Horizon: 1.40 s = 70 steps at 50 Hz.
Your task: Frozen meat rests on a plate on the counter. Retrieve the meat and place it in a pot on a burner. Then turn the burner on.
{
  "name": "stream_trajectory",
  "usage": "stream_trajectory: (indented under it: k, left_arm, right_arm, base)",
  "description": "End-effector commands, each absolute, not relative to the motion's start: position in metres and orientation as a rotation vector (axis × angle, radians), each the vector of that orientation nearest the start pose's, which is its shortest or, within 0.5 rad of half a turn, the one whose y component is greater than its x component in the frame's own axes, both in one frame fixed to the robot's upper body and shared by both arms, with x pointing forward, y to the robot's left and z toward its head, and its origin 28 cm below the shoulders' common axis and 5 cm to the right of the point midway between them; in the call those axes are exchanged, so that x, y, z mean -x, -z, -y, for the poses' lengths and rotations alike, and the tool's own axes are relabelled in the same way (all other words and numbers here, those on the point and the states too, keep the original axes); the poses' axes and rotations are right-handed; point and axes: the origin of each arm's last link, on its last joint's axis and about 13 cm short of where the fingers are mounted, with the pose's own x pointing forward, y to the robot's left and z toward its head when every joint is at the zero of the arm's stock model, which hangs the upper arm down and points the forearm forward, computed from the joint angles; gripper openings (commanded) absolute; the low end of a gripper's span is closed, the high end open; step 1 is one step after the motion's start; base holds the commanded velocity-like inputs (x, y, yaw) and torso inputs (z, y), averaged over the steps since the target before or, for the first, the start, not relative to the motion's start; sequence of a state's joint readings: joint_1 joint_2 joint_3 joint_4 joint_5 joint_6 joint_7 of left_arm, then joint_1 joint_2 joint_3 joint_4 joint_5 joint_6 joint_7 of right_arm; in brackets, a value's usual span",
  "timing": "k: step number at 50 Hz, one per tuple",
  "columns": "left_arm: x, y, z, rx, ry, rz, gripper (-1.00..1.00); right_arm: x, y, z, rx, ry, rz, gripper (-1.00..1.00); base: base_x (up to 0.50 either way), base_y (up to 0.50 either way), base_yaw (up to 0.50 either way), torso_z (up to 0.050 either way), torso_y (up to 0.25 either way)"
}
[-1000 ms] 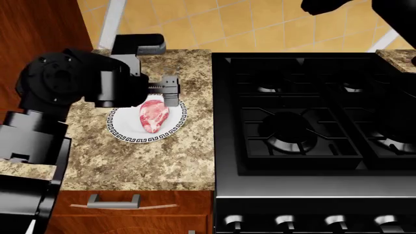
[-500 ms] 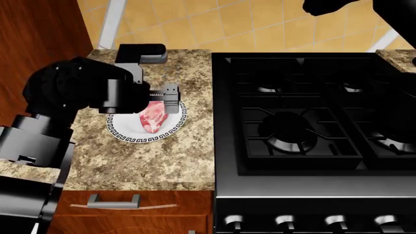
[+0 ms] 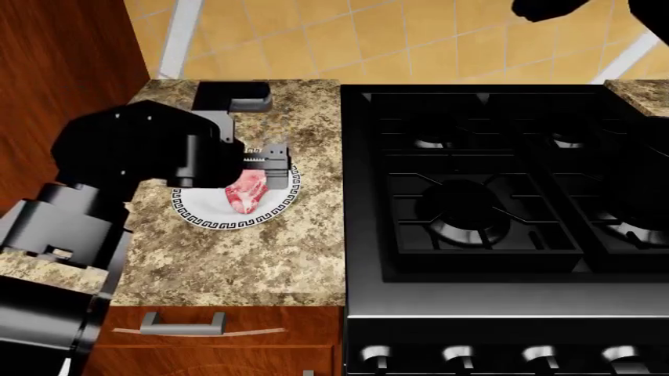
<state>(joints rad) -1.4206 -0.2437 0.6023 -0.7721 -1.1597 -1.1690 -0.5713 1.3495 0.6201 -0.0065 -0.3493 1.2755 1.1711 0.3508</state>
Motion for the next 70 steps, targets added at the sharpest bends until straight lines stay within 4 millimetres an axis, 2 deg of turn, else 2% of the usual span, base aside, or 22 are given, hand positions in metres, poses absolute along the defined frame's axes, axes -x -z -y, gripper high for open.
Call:
stream_trajectory:
  k: [1, 6, 14, 31, 64, 70]
  left_arm:
    - [-0.381, -0.244, -0.2, -0.005, 0.02, -0.743, 1.0]
    - [-0.383, -0.243, -0.2, -0.007, 0.017, -0.747, 1.0]
    - [-0.384, -0.238, -0.199, -0.009, 0.019, -0.756, 1.0]
    - [-0.387, -0.232, -0.196, -0.02, 0.021, -0.769, 1.0]
    - [-0.392, -0.225, -0.197, -0.016, 0.017, -0.786, 1.0]
    - [-0.392, -0.224, -0.197, -0.017, 0.014, -0.788, 1.0]
  right_arm:
    - [-0.237, -0.383, 0.168, 0.013, -0.363, 0.369, 1.0]
    - [-0.236, -0.383, 0.168, 0.013, -0.362, 0.366, 1.0]
    - [-0.257, -0.371, 0.154, 0.015, -0.36, 0.359, 1.0]
    - [-0.266, -0.36, 0.147, 0.008, -0.355, 0.352, 1.0]
    - [-0.27, -0.355, 0.15, 0.008, -0.355, 0.341, 1.0]
    - [-0.264, -0.362, 0.157, 0.006, -0.356, 0.342, 1.0]
  base:
    - [0.0, 0.0, 0.0, 0.0, 0.0]
    - [0.0, 0.0, 0.0, 0.0, 0.0]
    - [0.0, 0.0, 0.0, 0.0, 0.0]
    - [0.0, 0.0, 0.0, 0.0, 0.0]
    - [0.0, 0.0, 0.0, 0.0, 0.0]
    - [0.0, 0.0, 0.0, 0.0, 0.0]
